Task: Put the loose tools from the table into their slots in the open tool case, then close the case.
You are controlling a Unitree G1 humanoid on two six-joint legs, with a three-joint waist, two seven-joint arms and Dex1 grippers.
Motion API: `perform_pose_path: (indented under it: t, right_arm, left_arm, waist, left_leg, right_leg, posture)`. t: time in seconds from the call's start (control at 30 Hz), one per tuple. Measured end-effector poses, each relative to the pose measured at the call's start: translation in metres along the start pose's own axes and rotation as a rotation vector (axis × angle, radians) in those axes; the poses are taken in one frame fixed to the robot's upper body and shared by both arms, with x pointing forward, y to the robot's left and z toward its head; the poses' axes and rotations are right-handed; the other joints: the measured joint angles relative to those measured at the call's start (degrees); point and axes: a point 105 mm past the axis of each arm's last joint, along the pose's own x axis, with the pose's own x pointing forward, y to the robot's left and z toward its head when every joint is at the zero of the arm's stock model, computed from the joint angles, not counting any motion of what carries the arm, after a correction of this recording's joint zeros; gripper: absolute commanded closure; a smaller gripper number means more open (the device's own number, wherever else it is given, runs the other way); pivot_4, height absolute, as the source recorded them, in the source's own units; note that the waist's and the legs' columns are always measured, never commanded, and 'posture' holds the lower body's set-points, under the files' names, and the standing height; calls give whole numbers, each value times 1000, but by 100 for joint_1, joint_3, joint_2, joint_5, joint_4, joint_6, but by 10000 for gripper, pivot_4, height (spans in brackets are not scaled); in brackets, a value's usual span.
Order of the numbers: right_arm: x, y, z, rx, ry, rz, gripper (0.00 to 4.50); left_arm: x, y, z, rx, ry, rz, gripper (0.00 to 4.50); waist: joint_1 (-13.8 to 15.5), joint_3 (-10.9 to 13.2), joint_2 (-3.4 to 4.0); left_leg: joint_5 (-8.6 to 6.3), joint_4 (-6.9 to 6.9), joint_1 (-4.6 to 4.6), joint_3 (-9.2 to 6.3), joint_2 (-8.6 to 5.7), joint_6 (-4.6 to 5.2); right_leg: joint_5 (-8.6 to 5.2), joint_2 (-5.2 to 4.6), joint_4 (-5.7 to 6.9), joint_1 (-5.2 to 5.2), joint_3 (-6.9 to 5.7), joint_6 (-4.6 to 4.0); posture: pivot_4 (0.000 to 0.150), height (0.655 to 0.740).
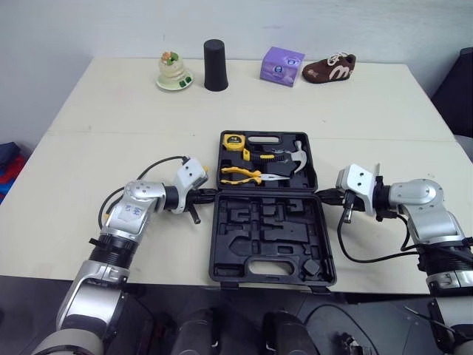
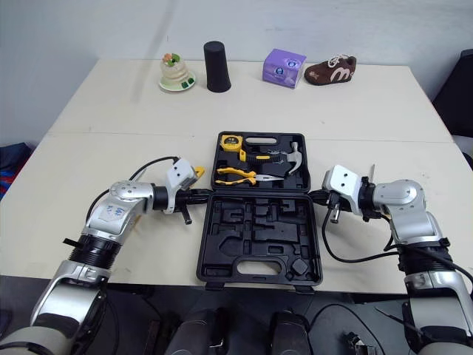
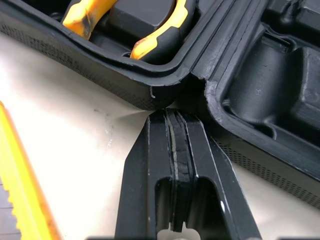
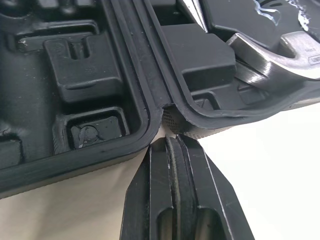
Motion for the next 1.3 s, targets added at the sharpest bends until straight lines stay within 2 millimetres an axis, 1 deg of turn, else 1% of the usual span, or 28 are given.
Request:
perform_pose_path:
  t: [0.13,0.2,0.27,0.3,0.33,0.4,0.43,0.47,0.5,0.57,0.6,0.67,0.7,0.73,0.77,0.8,0.83,0.87,0.9,0.93,0.97,1.0,1.07,1.1,1.17,1.2,1.23,1.3]
  right_arm:
    - [1,3,2,10,-9,40,44362]
    - [4,6,4,22,-31,58,44362]
    - [5,4,1,34,-32,29,44362]
    - [2,-4,-7,42,-8,-33,44362]
    - [-2,-8,-12,49,12,-64,44362]
    - [-14,-15,-14,71,16,-100,44362]
    - [-23,-19,-14,82,10,-115,44362]
    - [-35,-23,-13,92,-1,-134,39910]
    - [-43,-24,-9,98,-19,-139,38006]
    - [-64,-20,-5,136,-50,-147,29420]
    - [-81,-19,-7,166,-67,-186,24815]
    - [-115,-20,-20,222,-58,-296,13500]
    - [-130,-20,-25,239,-51,-350,8346]
    - [-139,-19,-29,252,-48,-384,3053]
    - [-148,-15,-32,259,-41,-410,0]
    - [-156,-10,-38,277,-28,-429,0]
    - [-160,-6,-43,293,-17,-440,0]
    - [-172,0,-53,302,0,-474,0]
    - [-182,3,-61,305,11,-509,0]
    - [-196,7,-72,314,26,-572,0]
    - [-205,8,-79,322,36,-613,0]
    - [-214,9,-88,330,49,-662,0]
    - [-227,8,-98,322,79,-735,0]
    - [-240,9,-109,331,123,-799,0]
    - [-268,16,-128,369,203,-919,0]
    - [-279,21,-135,387,236,-965,0]
    - [-285,27,-141,396,257,-993,0]
    - [-285,31,-145,385,271,-992,0]
  left_arm:
    - [-4,3,0,15,10,13,45000]
    - [-12,7,2,31,8,36,45000]
    - [-24,8,8,44,-26,62,45000]
    - [-36,11,10,37,-52,95,45000]
    - [-44,13,12,35,-65,114,45000]
    - [-67,11,7,11,-73,138,45000]
    - [-77,10,4,-16,-80,151,45000]
    - [-86,10,2,-49,-93,166,45000]
    - [-93,12,3,-70,-114,186,41917]
    - [-116,19,9,-104,-180,272,35609]
    - [-140,27,10,-121,-219,353,31621]
    - [-185,38,7,-126,-241,515,21704]
    - [-203,41,4,-123,-248,586,17001]
    - [-214,42,1,-124,-255,634,12217]
    - [-222,42,-4,-123,-253,668,7163]
    - [-229,41,-14,-134,-238,698,2652]
    - [-233,40,-22,-151,-226,718,547]
    - [-248,41,-42,-186,-194,787,547]
    - [-261,41,-57,-215,-172,845,547]
    - [-280,40,-75,-249,-132,923,547]
    - [-292,39,-84,-266,-109,970,547]
    - [-304,39,-91,-272,-93,1014,547]
    - [-320,40,-95,-236,-67,1078,547]
    - [-332,41,-101,-219,-23,1140,547]
    - [-364,39,-115,-236,52,1284,547]
    - [-375,37,-120,-253,57,1333,547]
    - [-379,36,-123,-261,51,1353,547]
    - [-373,37,-123,-255,45,1331,547]
  waist:
    - [-1,0,0]
    - [-3,0,0]
    - [-24,0,0]
    - [-25,0,0]
    - [-23,0,0]
    - [-40,2,4]
    - [-33,3,6]
    - [-24,3,6]
    - [-13,4,6]
    - [29,5,4]
    - [40,5,3]
    - [37,5,3]
    - [31,5,3]
    - [24,5,3]
    - [13,5,3]
    - [7,5,3]
    - [5,5,3]
    - [3,5,3]
    - [1,5,2]
    - [-10,5,0]
    - [-22,6,-1]
    - [-33,6,-2]
    - [-42,6,-2]
    - [-56,6,-2]
    - [-60,6,-2]
    - [-62,6,-2]
    - [-67,5,-4]
    - [-85,4,-5]
  left_leg:
    - [0,-1,0,-1,1,0]
    - [0,0,0,-1,2,0]
    - [0,-2,1,-1,3,0]
    - [0,-2,2,-1,5,-1]
    - [0,-2,2,-1,4,-1]
    - [-1,-11,2,2,4,-1]
    - [-1,-15,2,1,4,-1]
    - [-1,-13,3,0,6,-1]
    - [-1,-13,2,-2,6,-2]
    - [-1,-10,2,-18,7,-2]
    - [-2,-11,1,-17,7,0]
    - [-7,-16,5,-9,0,6]
    - [-9,-16,9,-3,-2,10]
    - [-10,-16,16,-1,-3,12]
    - [-12,-16,20,0,-3,12]
    - [-20,-17,23,1,-4,12]
    - [-23,-18,25,1,-4,12]
    - [-26,-24,24,4,-4,10]
    - [-26,-33,24,9,-4,9]
    - [-29,-38,24,17,-3,5]
    - [-29,-41,24,21,-2,4]
    - [-29,-40,26,25,-1,4]
    - [-29,-38,34,35,-2,6]
    - [-30,-41,37,39,-4,9]
    - [-37,-53,38,43,-6,14]
    - [-40,-55,38,44,-6,12]
    - [-41,-53,40,44,-4,11]
    - [-40,-46,41,47,-4,12]
  right_leg:
    - [0,1,-1,0,-1,0]
    - [0,1,0,0,0,0]
    - [0,1,-1,0,1,0]
    - [0,1,0,-1,1,0]
    - [0,1,0,-1,2,0]
    - [0,0,-5,-3,6,0]
    - [0,0,-9,-2,5,0]
    - [0,1,-9,-2,3,0]
    - [0,1,-9,-1,2,0]
    - [0,0,-13,10,-1,0]
    - [0,-2,-17,10,-1,0]
    - [0,-8,-21,12,-6,0]
    - [0,-11,-20,14,-5,0]
    - [1,-13,-22,21,-4,1]
    - [1,-16,-29,22,-3,2]
    - [1,-20,-33,22,-2,2]
    - [1,-21,-33,21,-1,2]
    - [1,-21,-32,13,0,2]
    - [1,-22,-33,7,2,2]
    - [0,-23,-34,0,3,1]
    - [0,-23,-34,-3,2,1]
    - [0,-25,-32,-4,3,1]
    - [0,-38,-25,-4,7,1]
    - [1,-48,-24,-5,10,0]
    - [0,-54,-31,-11,10,-1]
    - [-1,-54,-31,-11,9,-2]
    - [-2,-53,-32,-8,8,-2]
    - [-1,-55,-27,-6,11,-2]
  posture:
    - [1500,7400]
    - [1500,7400]
    - [1500,7400]
    - [1500,7400]
    - [1500,7400]
    - [1500,7400]
    - [1500,7400]
    - [1500,7400]
    - [1500,7400]
    - [1500,7400]
    - [1500,7400]
    - [1500,7400]
    - [1500,7400]
    - [1500,7400]
    - [1500,7400]
    - [1500,7400]
    - [1500,7400]
    - [1500,7400]
    - [1500,7400]
    - [1500,7400]
    - [1500,7400]
    - [1500,7400]
    - [1500,7400]
    - [1500,7400]
    - [1500,7400]
    - [1500,7400]
    - [1500,7400]
    - [1500,7400]
